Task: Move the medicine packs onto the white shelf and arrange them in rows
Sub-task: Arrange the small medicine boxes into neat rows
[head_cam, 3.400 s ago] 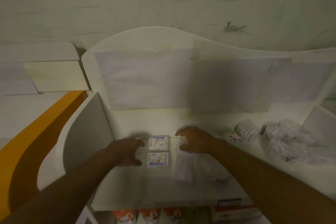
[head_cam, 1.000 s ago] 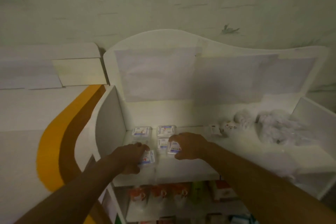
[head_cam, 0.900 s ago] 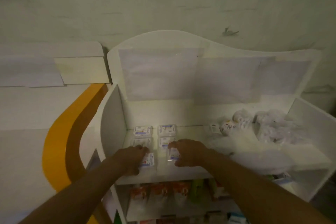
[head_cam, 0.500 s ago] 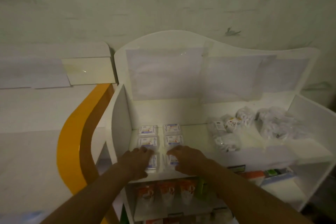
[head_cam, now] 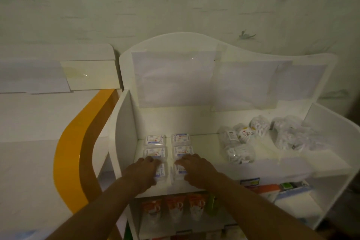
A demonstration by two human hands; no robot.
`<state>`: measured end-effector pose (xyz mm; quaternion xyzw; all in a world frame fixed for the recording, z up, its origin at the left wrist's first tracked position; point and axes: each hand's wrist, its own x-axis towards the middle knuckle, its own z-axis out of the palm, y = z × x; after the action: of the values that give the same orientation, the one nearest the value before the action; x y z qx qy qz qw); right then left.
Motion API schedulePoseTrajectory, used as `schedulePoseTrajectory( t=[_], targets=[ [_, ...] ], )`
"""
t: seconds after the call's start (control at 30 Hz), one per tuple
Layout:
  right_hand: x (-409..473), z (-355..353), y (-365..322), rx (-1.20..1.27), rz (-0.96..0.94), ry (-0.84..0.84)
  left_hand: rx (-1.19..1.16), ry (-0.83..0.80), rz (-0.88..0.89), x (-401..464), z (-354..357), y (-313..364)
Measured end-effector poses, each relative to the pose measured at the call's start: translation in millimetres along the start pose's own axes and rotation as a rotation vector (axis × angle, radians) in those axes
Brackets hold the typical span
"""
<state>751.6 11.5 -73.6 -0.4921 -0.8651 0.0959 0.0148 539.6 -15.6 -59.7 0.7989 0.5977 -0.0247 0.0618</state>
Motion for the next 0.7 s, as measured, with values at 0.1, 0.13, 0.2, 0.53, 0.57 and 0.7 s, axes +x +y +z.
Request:
schedulePoseTrajectory(
  t=[0.1,0.13,0.2,0.53,0.57,0.7],
  targets=[
    [-1.2,-0.2,2.1,-0.019,-0.002,0.024,0.080,0.001,0.003,1.1,-1.9,-0.8],
    [-1.3,0.4,2.0,-0.022,-0.004,0.031,0.093,-0.001,0.001,1.4,-1.6,-0.9],
    [-1.7,2.2,-0.1,-0.019,-0.010,0.038,0.098,-0.004,0.000,0.8,0.0,-1.7],
    [-26.0,-23.0,15.0,-0.092,0.001,0.136,0.128,0.079,0.034,10.1,-27.5,19.9],
    [-29.5,-32.8,21.0,-0.111,0.015,0.134,0.141,0.085,0.042,13.1,-34.4,24.8],
    [-47.3,-73.0,50.6,-0.160,0.105,0.147,0.134,0.117,0.099,25.3,-57.8,49.7]
  ],
)
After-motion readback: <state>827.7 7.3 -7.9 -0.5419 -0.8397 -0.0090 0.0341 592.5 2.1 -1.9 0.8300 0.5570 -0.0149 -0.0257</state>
